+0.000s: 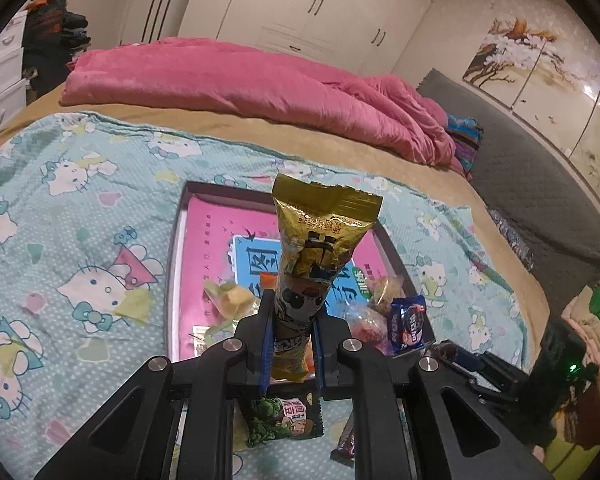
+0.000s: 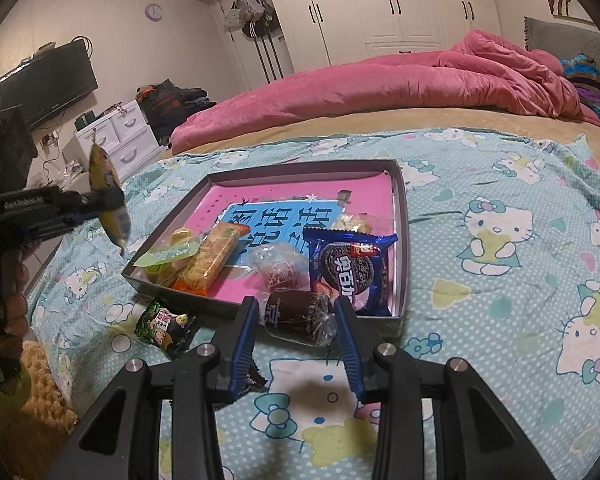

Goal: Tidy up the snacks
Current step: 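Carry the gold wafer bar with left tool while right carries the chocolate to tray, then lower the chocolate into the tray and open right tool while left releases the wafer bar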

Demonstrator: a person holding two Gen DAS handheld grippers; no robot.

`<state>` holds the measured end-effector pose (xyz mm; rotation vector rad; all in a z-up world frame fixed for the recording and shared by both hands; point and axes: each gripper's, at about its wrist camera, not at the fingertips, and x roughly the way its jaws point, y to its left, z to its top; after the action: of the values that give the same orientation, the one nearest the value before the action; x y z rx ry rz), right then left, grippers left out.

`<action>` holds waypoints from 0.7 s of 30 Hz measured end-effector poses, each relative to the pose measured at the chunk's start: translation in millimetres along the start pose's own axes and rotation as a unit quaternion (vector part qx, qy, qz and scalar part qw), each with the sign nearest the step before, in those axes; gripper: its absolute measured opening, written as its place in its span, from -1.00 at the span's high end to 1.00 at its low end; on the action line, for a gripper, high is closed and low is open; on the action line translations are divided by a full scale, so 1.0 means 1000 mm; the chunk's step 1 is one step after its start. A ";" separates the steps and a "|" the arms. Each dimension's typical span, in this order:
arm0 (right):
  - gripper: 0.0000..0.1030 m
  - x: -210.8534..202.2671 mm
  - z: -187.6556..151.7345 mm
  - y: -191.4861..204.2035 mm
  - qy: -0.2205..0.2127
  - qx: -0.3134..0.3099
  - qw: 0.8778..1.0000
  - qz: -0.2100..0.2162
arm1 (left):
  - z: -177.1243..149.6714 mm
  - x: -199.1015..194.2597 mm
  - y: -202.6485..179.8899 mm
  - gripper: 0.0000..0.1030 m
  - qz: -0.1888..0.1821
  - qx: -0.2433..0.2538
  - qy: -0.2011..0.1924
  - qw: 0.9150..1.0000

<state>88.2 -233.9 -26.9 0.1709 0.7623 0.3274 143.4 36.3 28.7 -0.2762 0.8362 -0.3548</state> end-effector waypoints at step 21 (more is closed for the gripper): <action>0.24 0.008 0.014 0.031 0.002 -0.013 1.000 0.006 | -0.018 0.041 -0.001 0.69 -0.001 0.013 0.031 0.999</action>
<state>96.8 -202.4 -13.5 0.1501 0.7605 0.3483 154.5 17.2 -9.8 -0.2432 0.8912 -0.3766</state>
